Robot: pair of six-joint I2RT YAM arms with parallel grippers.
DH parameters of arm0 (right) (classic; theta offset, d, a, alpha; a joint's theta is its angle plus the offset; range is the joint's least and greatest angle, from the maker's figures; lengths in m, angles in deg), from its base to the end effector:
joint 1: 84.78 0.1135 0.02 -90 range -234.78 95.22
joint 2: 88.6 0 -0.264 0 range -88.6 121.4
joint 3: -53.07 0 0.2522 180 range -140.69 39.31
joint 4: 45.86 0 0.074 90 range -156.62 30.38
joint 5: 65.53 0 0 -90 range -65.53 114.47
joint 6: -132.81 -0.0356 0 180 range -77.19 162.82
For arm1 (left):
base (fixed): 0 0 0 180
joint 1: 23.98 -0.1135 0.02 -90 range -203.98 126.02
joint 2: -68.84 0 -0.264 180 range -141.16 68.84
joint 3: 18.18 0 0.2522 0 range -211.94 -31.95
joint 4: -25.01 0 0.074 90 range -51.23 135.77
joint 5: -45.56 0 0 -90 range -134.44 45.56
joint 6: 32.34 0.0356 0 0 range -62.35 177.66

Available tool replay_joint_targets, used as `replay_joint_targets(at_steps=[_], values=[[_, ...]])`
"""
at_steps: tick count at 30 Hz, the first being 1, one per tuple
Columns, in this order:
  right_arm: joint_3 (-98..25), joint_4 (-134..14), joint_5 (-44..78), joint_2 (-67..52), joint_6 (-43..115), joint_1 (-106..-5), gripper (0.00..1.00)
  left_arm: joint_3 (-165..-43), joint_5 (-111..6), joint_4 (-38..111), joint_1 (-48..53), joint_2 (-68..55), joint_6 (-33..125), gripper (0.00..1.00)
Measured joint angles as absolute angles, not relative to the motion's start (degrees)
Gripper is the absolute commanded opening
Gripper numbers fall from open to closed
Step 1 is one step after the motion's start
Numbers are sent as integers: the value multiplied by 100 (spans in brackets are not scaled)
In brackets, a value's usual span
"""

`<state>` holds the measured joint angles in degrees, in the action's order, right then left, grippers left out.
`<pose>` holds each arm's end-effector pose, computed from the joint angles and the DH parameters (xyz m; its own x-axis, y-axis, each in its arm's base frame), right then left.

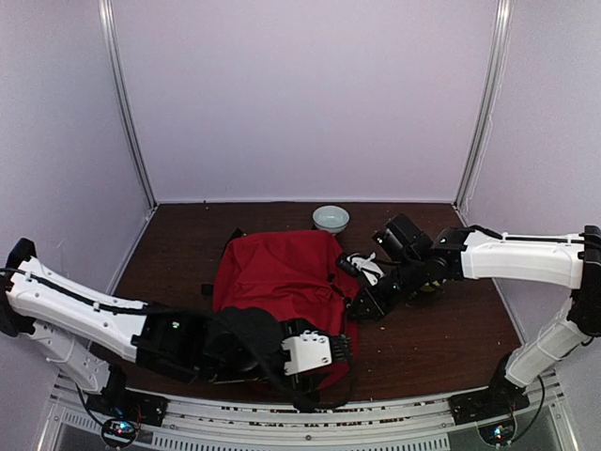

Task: Pack the student bag
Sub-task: Hold the largest pocket of the student bag, then zip the student bag into the largest pocket of the bag.

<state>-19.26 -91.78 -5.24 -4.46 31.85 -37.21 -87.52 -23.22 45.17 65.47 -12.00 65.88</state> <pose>0.1866 0.2303 0.2358 -0.7159 -0.5384 -0.4445 -0.6962 0.5022 0.5129 0.0159 -0.3162 0.2676 0.1279 0.5648 -0.8153 0.9204 0.2387 0.3097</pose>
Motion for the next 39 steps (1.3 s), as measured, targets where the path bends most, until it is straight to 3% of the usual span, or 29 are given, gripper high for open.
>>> replay_joint_targets(at_steps=[8,19,21,24,25,27,39], values=[[-1762,-9088,-572,-555,2954,-3911,0,-9479,-2550,4770,5762,-2271,5804,79],[-1740,-9016,-572,-595,2842,-4156,0,-10067,-3321,5415,5373,-3045,4999,78],[-1742,-9021,-559,-595,2844,-4186,0,-10227,-3468,5481,5334,-3167,4932,67],[-1742,-9034,-522,-595,2866,-4221,0,-10286,-3682,5494,5231,-3287,4772,31],[-1742,-9045,-513,-595,2882,-4241,0,-10277,-3734,5516,5190,-3303,4757,14],[-1742,-9069,-498,-595,2910,-4309,0,-10242,-3804,5520,5137,-3305,4702,0],[-2400,-9427,-11,170,3251,-4805,0,-10133,-3645,5618,5264,-2872,5137,0]])
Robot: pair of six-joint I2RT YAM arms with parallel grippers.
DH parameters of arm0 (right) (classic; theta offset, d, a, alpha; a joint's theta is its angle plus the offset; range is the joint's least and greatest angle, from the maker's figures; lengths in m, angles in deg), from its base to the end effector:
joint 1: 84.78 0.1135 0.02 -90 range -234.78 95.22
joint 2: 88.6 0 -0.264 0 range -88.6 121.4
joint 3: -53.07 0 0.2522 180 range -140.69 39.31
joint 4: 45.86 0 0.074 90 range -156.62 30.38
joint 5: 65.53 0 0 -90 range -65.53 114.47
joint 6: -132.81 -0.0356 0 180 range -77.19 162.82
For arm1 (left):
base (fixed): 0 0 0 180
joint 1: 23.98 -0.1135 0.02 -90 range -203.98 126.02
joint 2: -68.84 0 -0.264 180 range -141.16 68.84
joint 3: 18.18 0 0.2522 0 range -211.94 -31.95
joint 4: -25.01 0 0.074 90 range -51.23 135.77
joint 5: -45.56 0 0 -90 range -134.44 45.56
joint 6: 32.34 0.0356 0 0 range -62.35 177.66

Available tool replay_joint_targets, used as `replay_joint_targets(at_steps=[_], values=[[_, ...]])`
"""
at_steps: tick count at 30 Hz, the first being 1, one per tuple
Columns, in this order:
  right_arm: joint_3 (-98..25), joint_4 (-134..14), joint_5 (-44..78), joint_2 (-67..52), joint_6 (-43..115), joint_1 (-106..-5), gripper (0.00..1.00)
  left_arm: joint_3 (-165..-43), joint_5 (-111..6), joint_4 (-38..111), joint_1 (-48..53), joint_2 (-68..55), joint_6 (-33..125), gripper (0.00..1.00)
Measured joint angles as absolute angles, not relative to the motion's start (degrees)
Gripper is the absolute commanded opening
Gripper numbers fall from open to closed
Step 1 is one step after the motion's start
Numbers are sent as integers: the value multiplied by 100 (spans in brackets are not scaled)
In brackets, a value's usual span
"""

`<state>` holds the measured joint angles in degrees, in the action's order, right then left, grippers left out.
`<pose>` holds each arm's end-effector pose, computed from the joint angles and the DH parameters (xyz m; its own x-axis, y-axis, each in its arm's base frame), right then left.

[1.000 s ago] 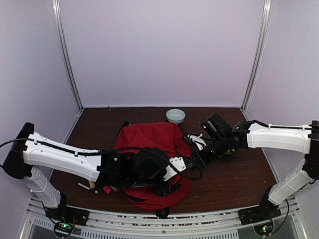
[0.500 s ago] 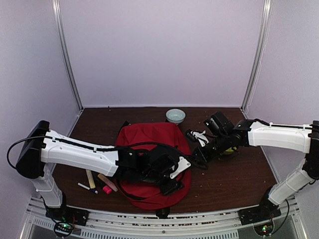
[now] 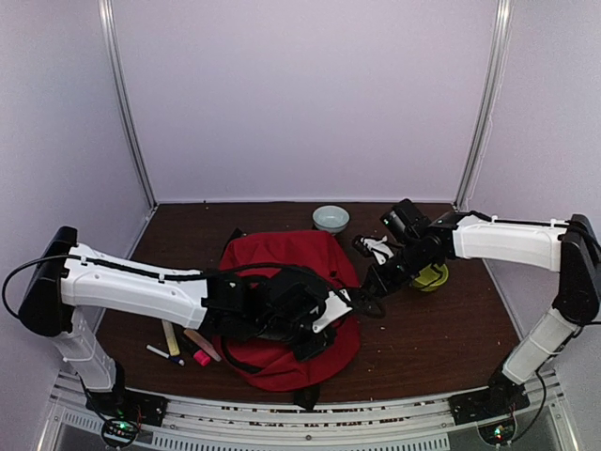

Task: Pack the student bag
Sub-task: Zip the student bag into the largest pocket of the bag.

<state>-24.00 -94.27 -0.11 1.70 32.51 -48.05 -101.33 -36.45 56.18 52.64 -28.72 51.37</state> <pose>0.2455 0.2017 0.2262 -0.8195 -0.4086 -0.4019 -0.5648 0.6949 0.4451 0.0917 -0.3641 0.2344 -0.2674 0.6552 -0.7066 0.9171 0.3980 0.0220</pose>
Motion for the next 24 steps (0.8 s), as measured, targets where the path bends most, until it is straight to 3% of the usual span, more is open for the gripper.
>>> replay_joint_targets(at_steps=[24], values=[[-4708,-10850,-85,1702,3775,-4986,0,-9501,-3291,5561,5327,-1961,5850,0]])
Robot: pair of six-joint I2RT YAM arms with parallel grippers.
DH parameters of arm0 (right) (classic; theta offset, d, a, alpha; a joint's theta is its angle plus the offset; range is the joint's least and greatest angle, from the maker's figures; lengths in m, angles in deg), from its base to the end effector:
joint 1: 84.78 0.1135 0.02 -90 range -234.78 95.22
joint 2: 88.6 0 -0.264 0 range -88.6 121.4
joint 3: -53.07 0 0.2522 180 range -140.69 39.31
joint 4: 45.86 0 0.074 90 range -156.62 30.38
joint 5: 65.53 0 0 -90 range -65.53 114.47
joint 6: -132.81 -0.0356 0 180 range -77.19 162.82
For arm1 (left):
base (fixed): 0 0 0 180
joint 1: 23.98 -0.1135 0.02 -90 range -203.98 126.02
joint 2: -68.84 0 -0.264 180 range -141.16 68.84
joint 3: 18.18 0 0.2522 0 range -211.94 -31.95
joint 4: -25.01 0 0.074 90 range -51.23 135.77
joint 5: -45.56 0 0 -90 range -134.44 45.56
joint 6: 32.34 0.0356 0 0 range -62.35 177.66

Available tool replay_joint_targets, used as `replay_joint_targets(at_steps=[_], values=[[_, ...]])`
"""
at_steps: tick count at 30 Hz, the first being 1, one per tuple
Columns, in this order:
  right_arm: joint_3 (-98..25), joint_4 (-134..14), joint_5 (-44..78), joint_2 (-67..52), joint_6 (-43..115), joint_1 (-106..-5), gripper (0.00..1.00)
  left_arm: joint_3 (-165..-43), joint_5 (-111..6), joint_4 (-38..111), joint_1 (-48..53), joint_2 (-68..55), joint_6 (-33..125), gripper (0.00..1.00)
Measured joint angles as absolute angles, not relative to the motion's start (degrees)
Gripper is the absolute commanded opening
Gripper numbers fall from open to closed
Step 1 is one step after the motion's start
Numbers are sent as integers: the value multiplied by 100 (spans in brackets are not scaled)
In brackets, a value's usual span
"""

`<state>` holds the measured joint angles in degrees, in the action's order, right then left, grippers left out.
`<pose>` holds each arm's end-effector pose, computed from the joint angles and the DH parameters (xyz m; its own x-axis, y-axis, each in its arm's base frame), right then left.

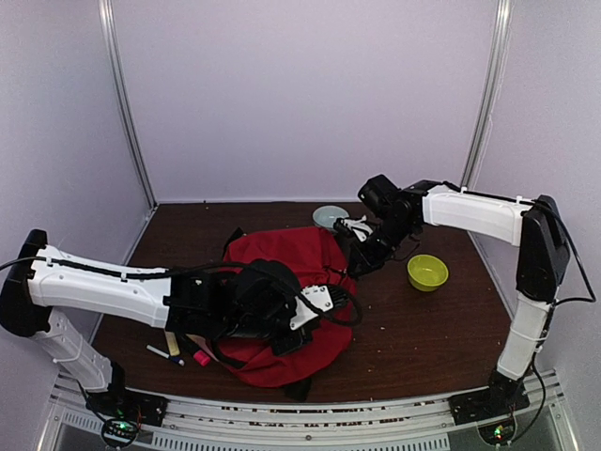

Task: Pack the student bag
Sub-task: Zip the student bag into the largest pocket of the bag, then pick up the largest pocket of the bag from the student bag.

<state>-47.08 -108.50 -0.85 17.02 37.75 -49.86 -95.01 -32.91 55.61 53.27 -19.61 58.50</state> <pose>0.3043 0.2310 0.2452 -0.8150 -0.4718 -0.3364 -0.5785 0.6942 0.4282 0.0821 -0.3306 0.2534 -0.1348 0.6606 -0.7385 0.9251 0.3510 0.1452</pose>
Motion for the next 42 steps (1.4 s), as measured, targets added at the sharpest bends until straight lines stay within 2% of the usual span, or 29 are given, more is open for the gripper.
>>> replay_joint_targets(at_steps=[14,16,17,18,19,21,26,32,33,36,38,42], values=[[-4632,-10691,-601,1790,3758,-4986,0,-8911,-3199,5227,5327,-1403,5937,0],[-4345,-10437,-673,1621,3714,-4986,17,-8826,-3186,5126,5338,-1338,5955,1],[-4147,-10284,-697,1497,3668,-4986,27,-8798,-3195,5063,5356,-1322,5970,21],[-4007,-10118,-496,1401,3585,-4995,33,-8787,-3284,5052,5399,-1309,5994,39],[-3838,-9838,-234,1309,3535,-5113,37,-8769,-3387,5070,5541,-1263,6060,52],[-3535,-9362,142,1156,3452,-5450,41,-8776,-3649,5013,5900,-1156,6119,63],[-2737,-8929,737,373,3223,-5819,43,-8979,-4014,4967,6121,-966,6145,68],[-2437,-8411,781,-540,2903,-5576,50,-9049,-3887,5192,4835,-568,5380,70],[-2416,-8343,778,-582,2864,-5504,52,-9003,-3747,5273,4492,-433,5163,72],[-2234,-8127,730,-597,2696,-5139,74,-8704,-3400,5470,3675,46,4610,79],[-2007,-8050,652,-580,2586,-4879,82,-8360,-3179,5603,3190,433,4248,80],[-1642,-7956,560,-466,2394,-4431,84,-7464,-3149,5758,2359,1132,3668,84]])
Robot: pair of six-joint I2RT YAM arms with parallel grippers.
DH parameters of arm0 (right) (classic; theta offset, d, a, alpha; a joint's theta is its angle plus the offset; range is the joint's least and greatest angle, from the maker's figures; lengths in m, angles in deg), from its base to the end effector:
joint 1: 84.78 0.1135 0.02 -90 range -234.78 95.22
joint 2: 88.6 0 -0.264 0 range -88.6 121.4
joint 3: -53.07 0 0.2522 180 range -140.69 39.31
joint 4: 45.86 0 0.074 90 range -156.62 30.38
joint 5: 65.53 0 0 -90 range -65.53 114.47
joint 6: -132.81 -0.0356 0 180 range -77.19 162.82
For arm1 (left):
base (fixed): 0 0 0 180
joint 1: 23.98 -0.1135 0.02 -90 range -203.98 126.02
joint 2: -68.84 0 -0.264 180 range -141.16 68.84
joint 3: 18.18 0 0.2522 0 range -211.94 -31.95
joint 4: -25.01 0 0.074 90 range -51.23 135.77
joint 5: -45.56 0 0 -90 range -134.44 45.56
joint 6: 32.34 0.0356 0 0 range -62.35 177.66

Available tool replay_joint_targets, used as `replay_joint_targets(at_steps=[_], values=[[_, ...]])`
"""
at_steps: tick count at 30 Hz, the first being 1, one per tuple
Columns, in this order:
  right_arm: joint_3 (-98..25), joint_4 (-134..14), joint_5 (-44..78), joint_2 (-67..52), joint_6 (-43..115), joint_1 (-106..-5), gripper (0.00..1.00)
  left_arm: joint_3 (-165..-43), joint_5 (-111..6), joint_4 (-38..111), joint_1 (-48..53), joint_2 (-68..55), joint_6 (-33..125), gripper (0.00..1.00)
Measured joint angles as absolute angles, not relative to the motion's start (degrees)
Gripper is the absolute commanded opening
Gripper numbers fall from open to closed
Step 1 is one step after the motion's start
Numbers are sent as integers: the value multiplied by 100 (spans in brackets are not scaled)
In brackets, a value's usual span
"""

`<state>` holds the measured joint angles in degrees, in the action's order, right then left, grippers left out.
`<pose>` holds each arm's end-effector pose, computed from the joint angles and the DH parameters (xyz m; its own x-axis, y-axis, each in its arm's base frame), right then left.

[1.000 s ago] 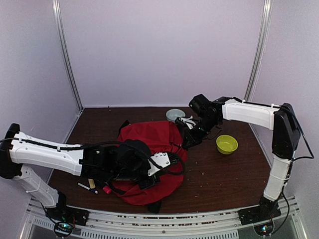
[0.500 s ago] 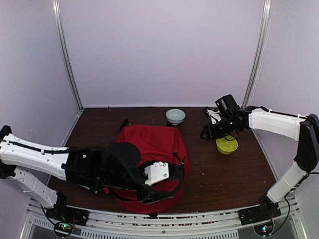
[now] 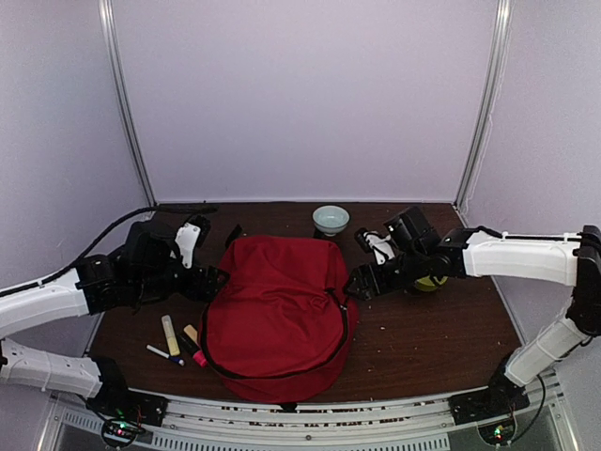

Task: Pack the student bag
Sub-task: Pick up the largest pocket of the bag from the student bag.

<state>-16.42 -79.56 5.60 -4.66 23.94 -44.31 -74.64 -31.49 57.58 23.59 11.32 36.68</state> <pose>0.2270 0.2088 0.2329 -0.7879 -0.2700 -0.5534 -0.5532 0.7050 0.4437 0.1549 -0.1577 0.2713 -0.5614 0.0969 -0.8219 0.4203 0.8889 -0.1822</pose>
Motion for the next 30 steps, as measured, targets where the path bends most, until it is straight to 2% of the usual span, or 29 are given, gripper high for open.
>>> replay_joint_targets(at_steps=[3,8,10,11,14,18,21,26,27,30], values=[[-1397,-7794,477,-330,2211,-4156,83,-6872,-3278,5754,1972,1348,3354,87],[-923,-7427,127,-51,1885,-3998,83,-6321,-3739,5459,1918,1104,3056,87],[-809,-7255,-59,109,1743,-3968,78,-6299,-3935,5264,1913,833,3004,86],[-783,-7176,-116,161,1697,-3968,70,-6299,-4019,5175,1913,717,2986,83],[-722,-6855,-347,330,1505,-3950,33,-6301,-4213,4932,1913,398,2956,75],[-719,-6645,-529,389,1404,-3957,0,-6260,-4482,4611,1913,236,2921,60],[-750,-6634,-621,378,1419,-4066,0,-6236,-4709,4377,1942,138,2943,50],[-921,-7036,-658,172,1596,-4372,0,-6236,-4847,3955,2276,-105,3074,20],[-988,-7130,-653,109,1651,-4470,0,-6240,-4862,3850,2401,-173,3131,17],[-1222,-7386,-601,-46,1804,-4711,0,-6336,-4980,3636,2744,-442,3271,16]])
